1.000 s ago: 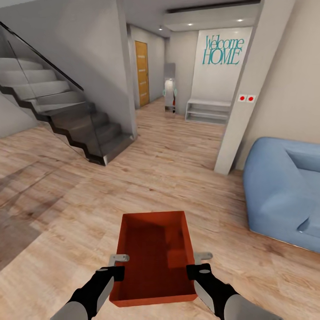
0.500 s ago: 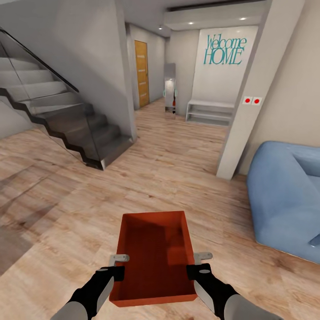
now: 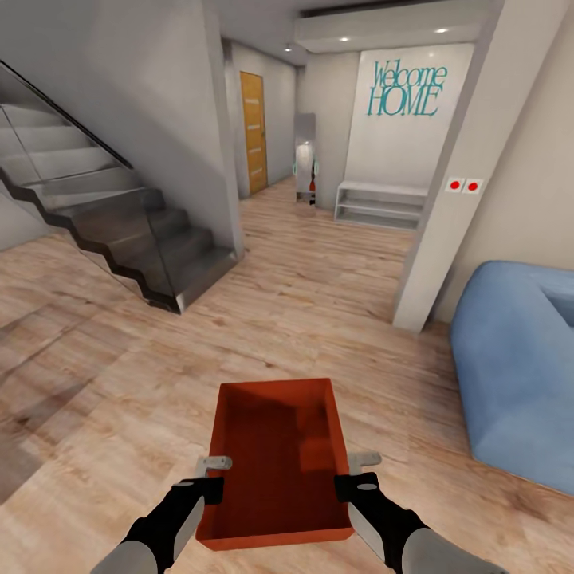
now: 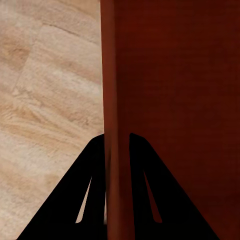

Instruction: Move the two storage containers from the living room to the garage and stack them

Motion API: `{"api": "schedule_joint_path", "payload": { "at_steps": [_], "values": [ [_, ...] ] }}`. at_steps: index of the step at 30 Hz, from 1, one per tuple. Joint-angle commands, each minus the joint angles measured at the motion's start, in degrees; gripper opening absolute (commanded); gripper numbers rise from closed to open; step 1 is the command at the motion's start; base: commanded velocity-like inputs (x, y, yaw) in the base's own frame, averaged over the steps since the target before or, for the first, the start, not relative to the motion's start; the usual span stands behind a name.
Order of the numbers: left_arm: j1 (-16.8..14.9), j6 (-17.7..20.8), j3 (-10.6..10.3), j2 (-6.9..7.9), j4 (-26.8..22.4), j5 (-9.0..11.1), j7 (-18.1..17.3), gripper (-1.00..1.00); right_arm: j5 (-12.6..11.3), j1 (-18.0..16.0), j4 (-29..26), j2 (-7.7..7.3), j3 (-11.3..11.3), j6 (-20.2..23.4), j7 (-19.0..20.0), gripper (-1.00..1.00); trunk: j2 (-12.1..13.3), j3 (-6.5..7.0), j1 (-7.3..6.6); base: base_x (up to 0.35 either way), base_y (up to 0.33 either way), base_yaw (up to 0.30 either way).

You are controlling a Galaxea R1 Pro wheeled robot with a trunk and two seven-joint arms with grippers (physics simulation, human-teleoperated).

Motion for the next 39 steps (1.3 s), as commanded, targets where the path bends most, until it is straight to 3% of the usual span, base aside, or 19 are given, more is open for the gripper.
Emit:
{"api": "schedule_joint_path", "payload": {
  "at_steps": [1, 39],
  "values": [
    [-0.03, 0.47, 0.27, 0.06, -0.24, -1.57, 0.66, -1.00, -0.14, -0.04, 0.72, -0.63, 0.49, 0.41, -0.99, -1.00, -0.05, -0.06, 0.04, 0.323, 0.000, 0.000],
    [-0.02, 0.47, 0.27, 0.10, -0.16, -1.57, 0.66, -1.00, -0.14, -0.04, 0.68, -0.63, 0.50, 0.41, -0.95, -1.00, -0.05, -0.06, 0.04, 0.323, 0.000, 0.000]
  ]
}}
